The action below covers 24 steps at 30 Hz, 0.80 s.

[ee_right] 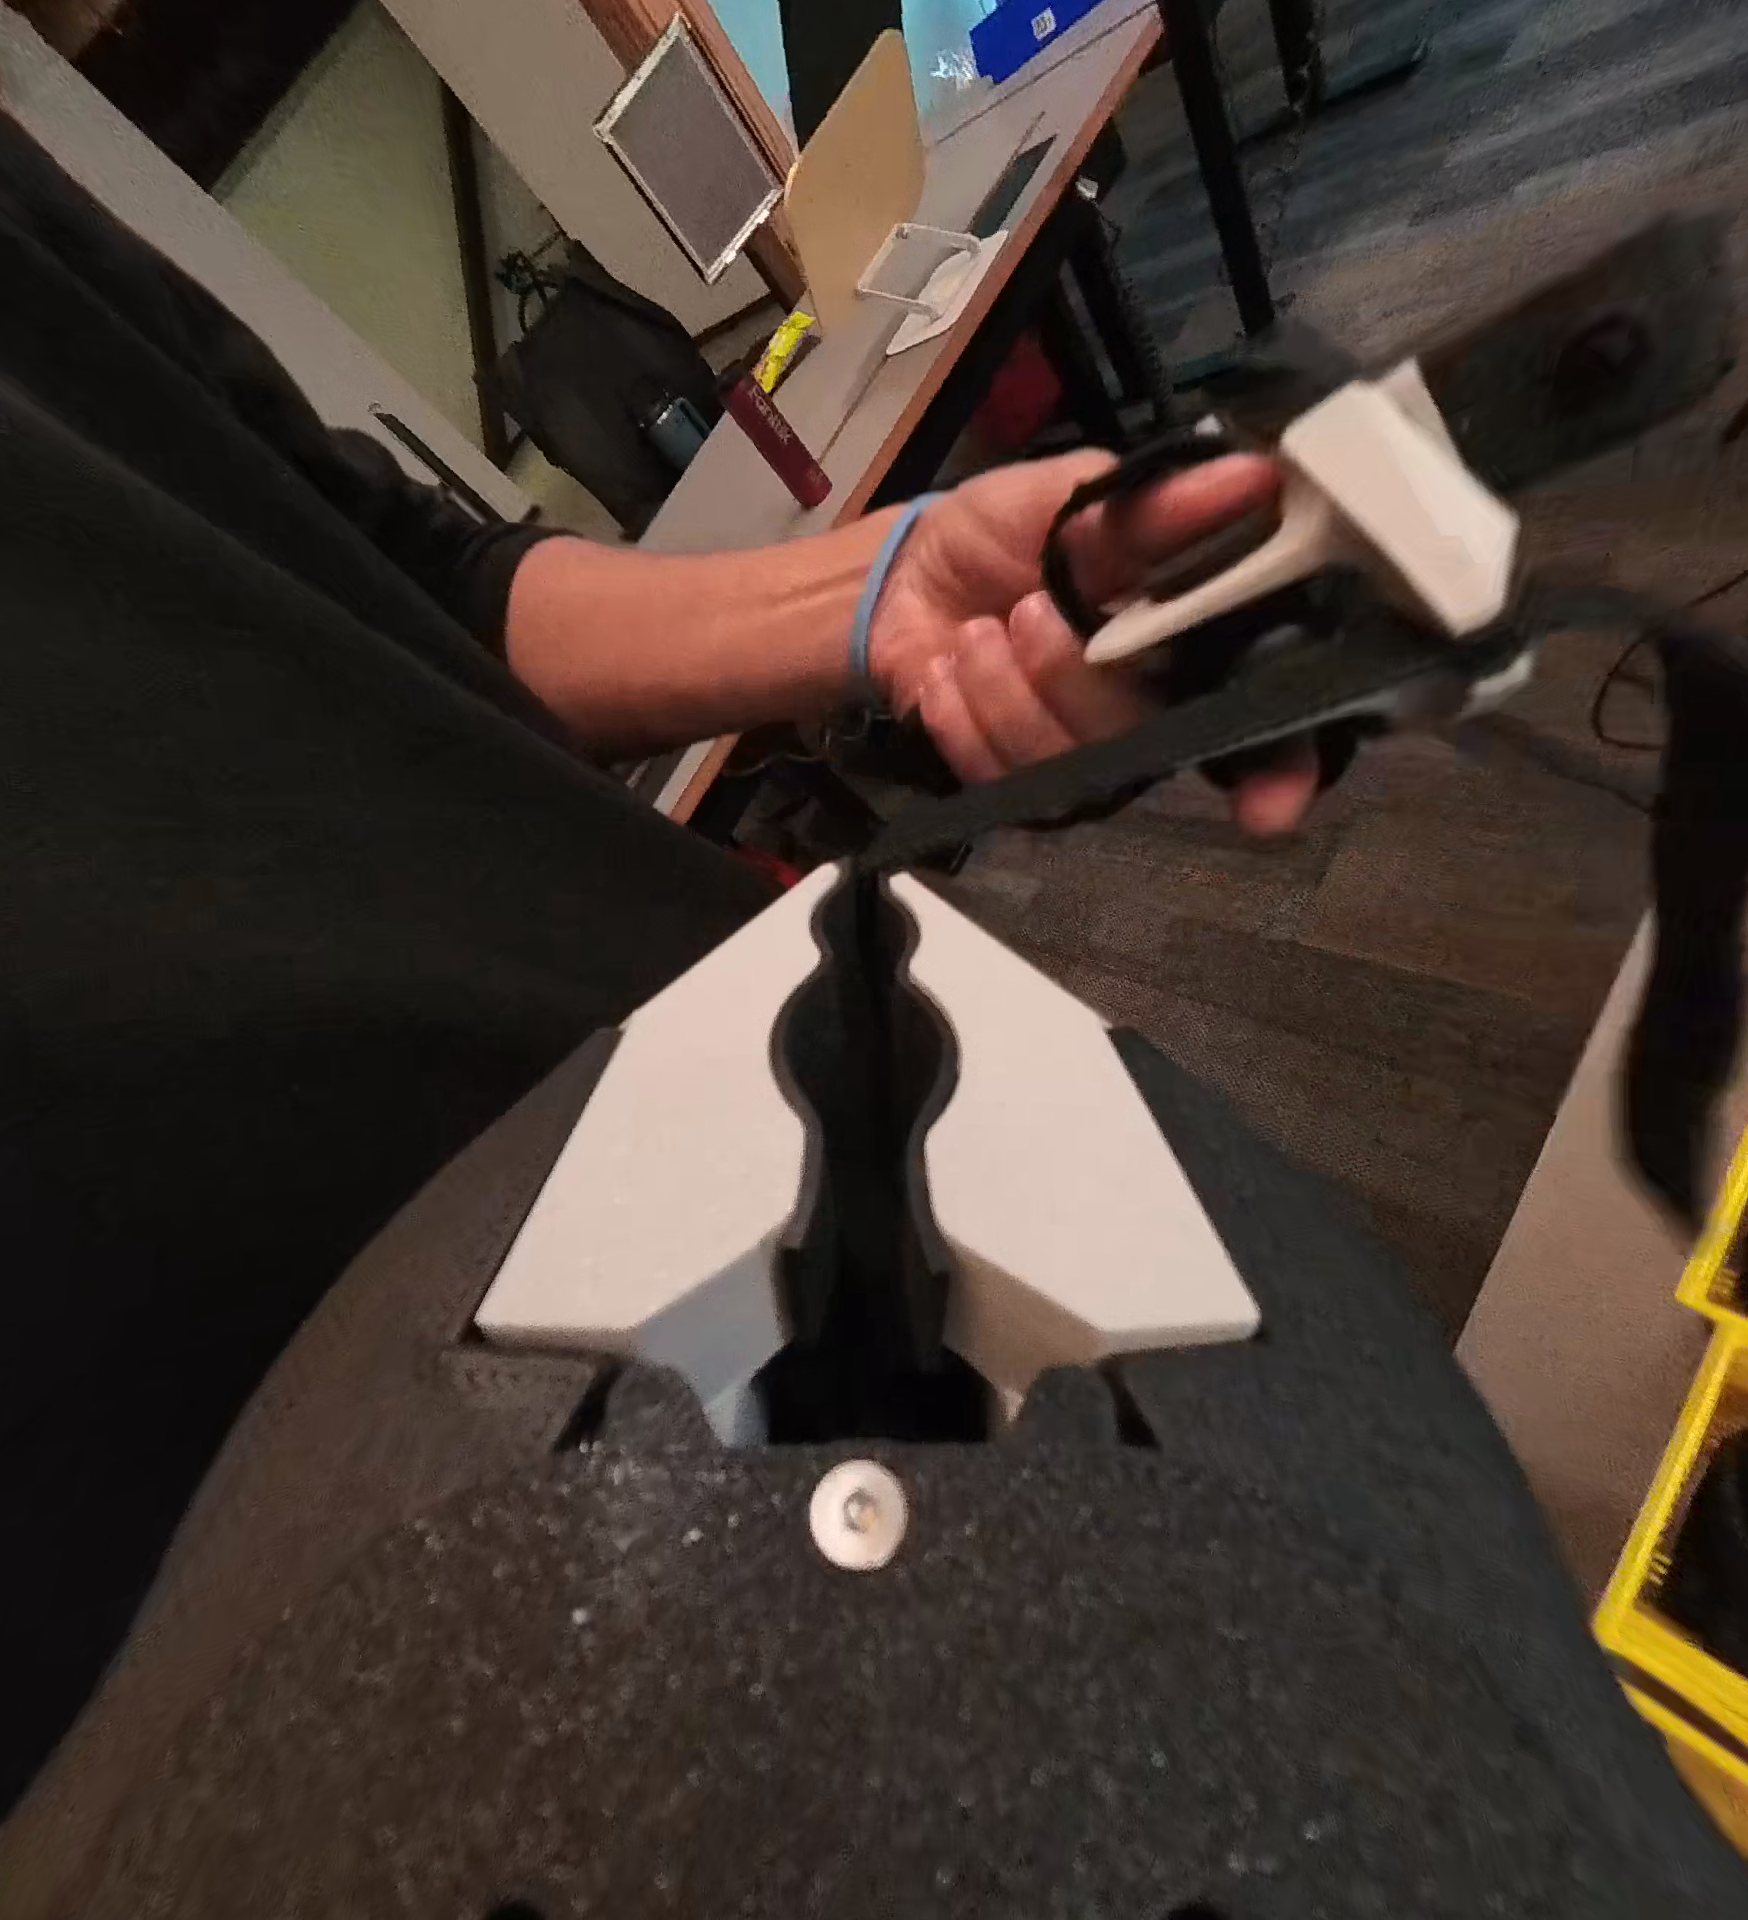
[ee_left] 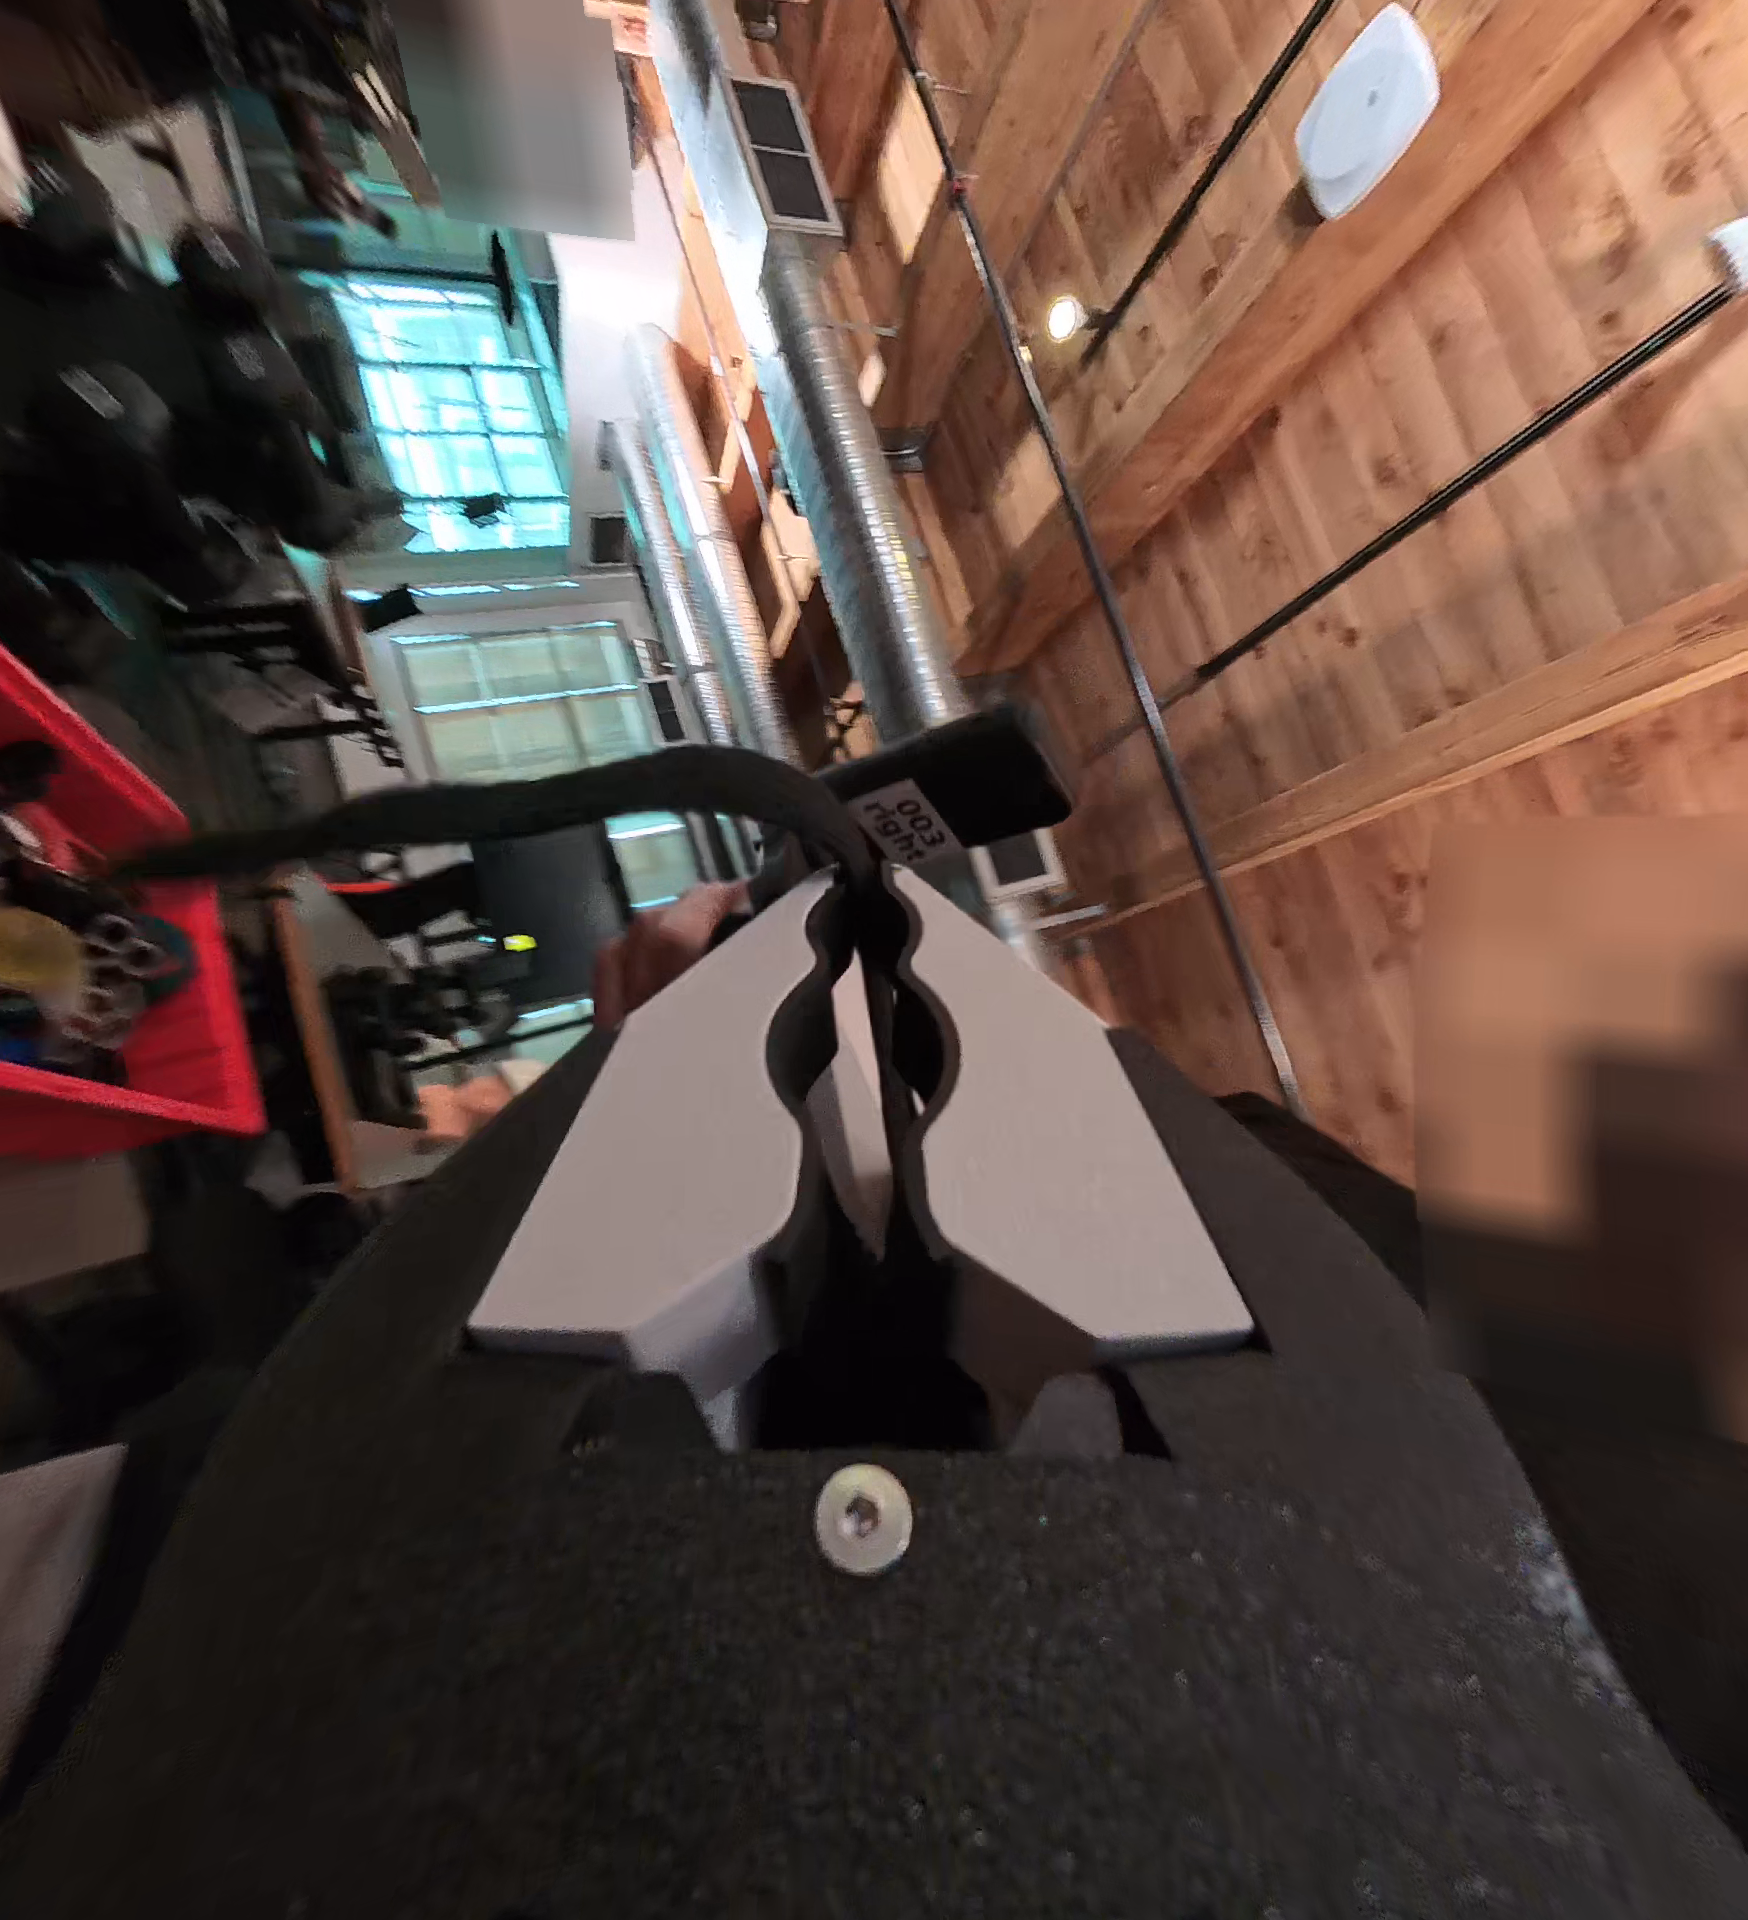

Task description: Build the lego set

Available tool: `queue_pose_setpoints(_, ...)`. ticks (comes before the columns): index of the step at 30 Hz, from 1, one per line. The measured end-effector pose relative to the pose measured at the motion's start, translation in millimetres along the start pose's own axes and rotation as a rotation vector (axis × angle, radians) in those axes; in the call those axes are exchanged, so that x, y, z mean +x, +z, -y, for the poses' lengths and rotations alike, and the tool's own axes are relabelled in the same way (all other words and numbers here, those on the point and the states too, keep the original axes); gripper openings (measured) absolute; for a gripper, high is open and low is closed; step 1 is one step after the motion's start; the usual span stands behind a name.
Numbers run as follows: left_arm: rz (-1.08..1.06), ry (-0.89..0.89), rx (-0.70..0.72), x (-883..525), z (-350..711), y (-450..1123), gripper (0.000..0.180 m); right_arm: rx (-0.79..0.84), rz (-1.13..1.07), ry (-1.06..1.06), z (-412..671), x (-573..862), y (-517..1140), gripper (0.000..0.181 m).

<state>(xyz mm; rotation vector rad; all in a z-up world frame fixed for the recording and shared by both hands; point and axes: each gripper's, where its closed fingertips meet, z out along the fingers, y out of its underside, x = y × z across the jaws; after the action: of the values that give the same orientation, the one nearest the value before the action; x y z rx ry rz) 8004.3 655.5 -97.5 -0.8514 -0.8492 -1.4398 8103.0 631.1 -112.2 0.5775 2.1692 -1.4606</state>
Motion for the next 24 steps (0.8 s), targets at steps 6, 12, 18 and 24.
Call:
queue_pose_setpoints(6, 0.133, 0.262, 0.021, 31, 51, -8, 0.0, 0.023, 0.0, 0.101, -18, 9, -6, 0.001)
queue_pose_setpoints(12, 0.179, 0.701, -0.179, 77, 25, 18, 0.0, 0.11, -0.118, 0.346, -22, 52, -11, 0.001)
queue_pose_setpoints(18, 0.548, 1.478, -0.605, 46, -44, 26, 0.0, 0.441, 0.05, 0.755, 18, 75, -34, 0.0)
queue_pose_setpoints(24, 0.817, 2.275, -0.917, 23, -39, 11, 0.0, 0.478, 0.224, 0.881, 26, 70, -34, 0.0)
